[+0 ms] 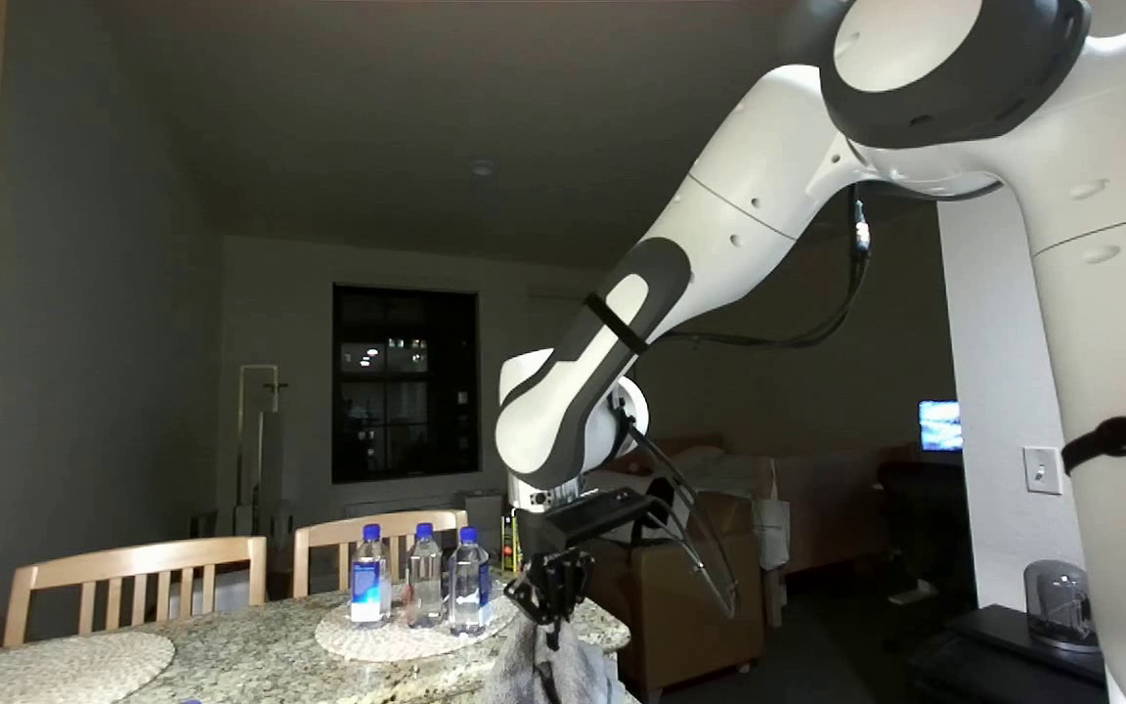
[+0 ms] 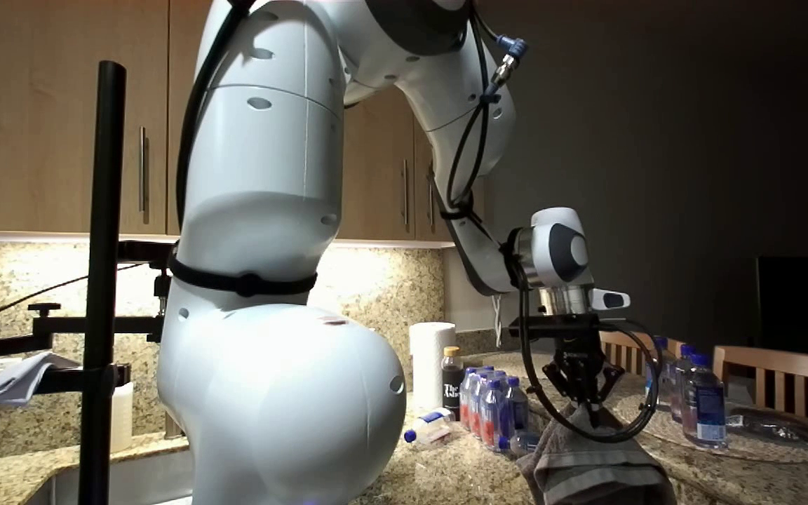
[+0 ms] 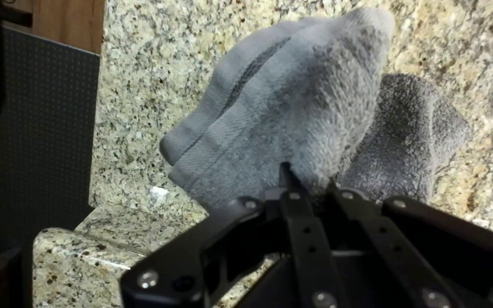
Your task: Move the grey towel to the right.
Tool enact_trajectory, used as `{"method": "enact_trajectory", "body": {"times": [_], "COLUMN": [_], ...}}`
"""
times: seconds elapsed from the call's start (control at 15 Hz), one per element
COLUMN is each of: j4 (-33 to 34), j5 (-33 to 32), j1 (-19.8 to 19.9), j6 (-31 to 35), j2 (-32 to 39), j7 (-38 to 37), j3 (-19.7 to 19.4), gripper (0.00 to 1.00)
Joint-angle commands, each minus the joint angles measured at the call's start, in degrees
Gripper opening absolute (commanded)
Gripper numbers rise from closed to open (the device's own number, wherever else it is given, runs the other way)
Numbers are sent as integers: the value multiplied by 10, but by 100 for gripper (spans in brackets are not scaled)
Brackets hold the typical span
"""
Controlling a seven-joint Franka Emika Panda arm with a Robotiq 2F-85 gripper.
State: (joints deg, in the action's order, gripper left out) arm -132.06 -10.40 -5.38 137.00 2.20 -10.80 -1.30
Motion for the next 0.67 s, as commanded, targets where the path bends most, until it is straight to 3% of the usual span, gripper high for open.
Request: {"method": "enact_trajectory", "body": {"times": [0.0,0.27,0.6], "j4": [-22,4,44], "j5": [-28,-96,-145], "j1": [7,1,-3], "j6": [77,133,148], "j2": [-4,18,13], "j7": [-64,-136,-186], "j3": [12,11,10], "gripper": [7,7,7]}}
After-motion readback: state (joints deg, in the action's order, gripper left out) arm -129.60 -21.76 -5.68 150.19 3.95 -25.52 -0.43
